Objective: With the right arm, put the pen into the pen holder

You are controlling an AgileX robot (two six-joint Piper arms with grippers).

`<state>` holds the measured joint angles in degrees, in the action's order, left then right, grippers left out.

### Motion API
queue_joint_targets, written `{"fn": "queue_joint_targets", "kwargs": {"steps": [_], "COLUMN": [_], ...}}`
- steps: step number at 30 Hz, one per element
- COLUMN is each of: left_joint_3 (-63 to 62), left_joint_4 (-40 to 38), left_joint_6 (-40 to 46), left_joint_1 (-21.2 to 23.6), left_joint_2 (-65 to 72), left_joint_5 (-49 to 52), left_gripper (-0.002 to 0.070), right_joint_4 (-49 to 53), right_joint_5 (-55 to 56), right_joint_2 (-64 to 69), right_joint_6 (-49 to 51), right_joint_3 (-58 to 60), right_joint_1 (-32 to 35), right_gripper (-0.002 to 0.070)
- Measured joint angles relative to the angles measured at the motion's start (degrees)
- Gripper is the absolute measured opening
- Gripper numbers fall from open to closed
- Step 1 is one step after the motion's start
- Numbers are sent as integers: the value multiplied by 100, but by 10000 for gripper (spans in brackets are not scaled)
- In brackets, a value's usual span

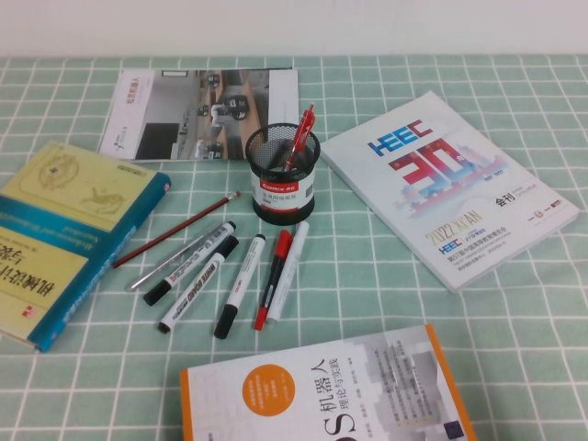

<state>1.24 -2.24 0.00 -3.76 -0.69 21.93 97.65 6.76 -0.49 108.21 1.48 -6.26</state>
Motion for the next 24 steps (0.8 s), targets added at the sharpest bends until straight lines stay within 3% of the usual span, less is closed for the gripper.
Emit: {"fn": "queue_joint_targets", "kwargs": {"steps": [7, 10, 13, 18, 20, 24], "left_joint_3": [0, 0, 0, 0, 0, 0], "left_joint_4": [0, 0, 0, 0, 0, 0], "left_joint_6": [0, 0, 0, 0, 0, 0], "left_joint_1": [0, 0, 0, 0, 0, 0], "left_joint_2": [0, 0, 0, 0, 0, 0], "left_joint_5": [0, 0, 0, 0, 0, 0], "left_gripper": [-6, -6, -6, -6, -6, -6], "right_joint_4": [-25, -751, -2678, -7368, -8734, -10296], "right_joint_5": [41, -108, -287, -1068, -1475, -1984], "right_joint_2": [0, 0, 0, 0, 0, 0], "right_joint_6": [-61, -819, -2643, -7329, -8831, -10584], "right_joint_3": [0, 0, 0, 0, 0, 12], "right_joint_1": [0, 0, 0, 0, 0, 0], "right_gripper": [-19, -19, -19, -19, -19, -19]}}
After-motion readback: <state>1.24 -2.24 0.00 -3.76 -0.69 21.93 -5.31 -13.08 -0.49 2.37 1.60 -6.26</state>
